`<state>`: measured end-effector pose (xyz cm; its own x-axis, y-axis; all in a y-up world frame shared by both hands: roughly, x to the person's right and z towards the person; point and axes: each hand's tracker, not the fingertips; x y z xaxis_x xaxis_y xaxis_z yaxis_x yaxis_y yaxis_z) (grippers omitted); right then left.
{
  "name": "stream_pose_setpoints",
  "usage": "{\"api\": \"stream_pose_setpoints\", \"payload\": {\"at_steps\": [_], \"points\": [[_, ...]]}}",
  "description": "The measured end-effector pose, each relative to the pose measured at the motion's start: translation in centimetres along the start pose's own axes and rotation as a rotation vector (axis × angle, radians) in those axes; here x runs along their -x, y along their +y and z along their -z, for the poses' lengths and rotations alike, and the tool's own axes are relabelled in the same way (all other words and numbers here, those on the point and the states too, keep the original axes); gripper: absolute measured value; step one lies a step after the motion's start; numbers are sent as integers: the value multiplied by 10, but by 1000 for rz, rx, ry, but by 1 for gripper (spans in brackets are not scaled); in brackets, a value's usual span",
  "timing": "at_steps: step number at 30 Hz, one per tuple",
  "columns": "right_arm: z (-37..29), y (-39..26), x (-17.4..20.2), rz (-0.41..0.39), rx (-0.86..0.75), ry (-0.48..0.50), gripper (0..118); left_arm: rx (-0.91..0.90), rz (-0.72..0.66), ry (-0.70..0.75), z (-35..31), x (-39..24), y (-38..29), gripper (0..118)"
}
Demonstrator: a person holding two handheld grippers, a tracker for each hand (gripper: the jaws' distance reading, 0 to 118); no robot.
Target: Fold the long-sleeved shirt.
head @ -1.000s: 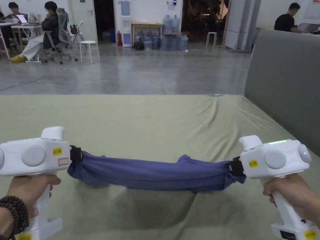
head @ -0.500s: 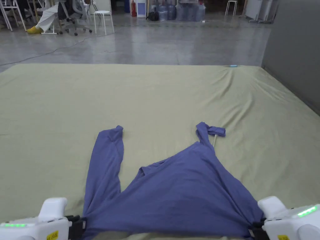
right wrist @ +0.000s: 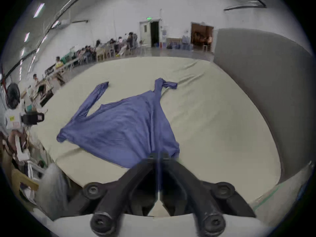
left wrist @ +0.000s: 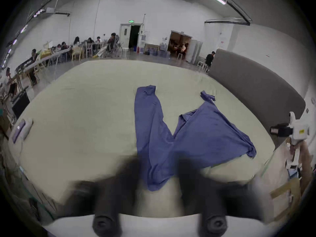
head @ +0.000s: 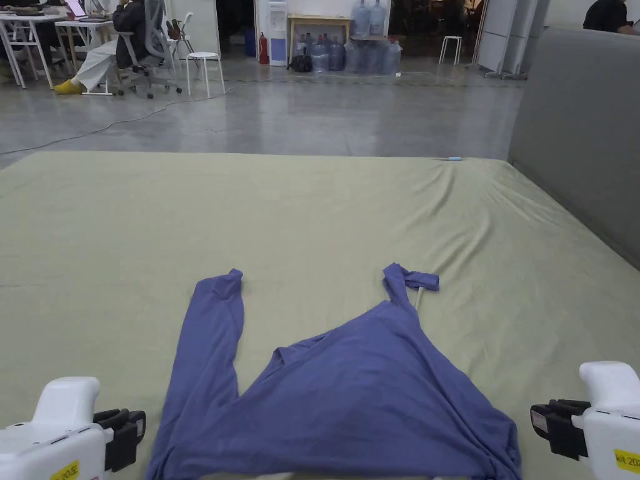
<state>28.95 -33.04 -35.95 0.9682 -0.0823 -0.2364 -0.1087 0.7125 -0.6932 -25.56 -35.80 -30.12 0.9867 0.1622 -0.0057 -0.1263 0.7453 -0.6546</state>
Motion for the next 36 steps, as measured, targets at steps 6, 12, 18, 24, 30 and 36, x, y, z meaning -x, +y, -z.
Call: {"api": "stream_pose_setpoints", "payload": {"at_steps": [6,12,18,24,30,36], "points": [[6,-6,6,-15,29,10,0,0,-9,-1,31,5,-5,0],[10,-2,6,-17,40,14,0,188,-11,88,97,8,-24,116],[39,21,6,-60,83,8,0,211,-7,44,127,9,-39,54],[117,111,33,-178,83,82,0,244,3,-21,121,-3,-23,2],[259,205,78,-302,170,152,54,268,-53,-56,121,3,-19,2],[365,221,88,-357,324,-15,94,284,-76,-52,126,6,-17,2]]}}
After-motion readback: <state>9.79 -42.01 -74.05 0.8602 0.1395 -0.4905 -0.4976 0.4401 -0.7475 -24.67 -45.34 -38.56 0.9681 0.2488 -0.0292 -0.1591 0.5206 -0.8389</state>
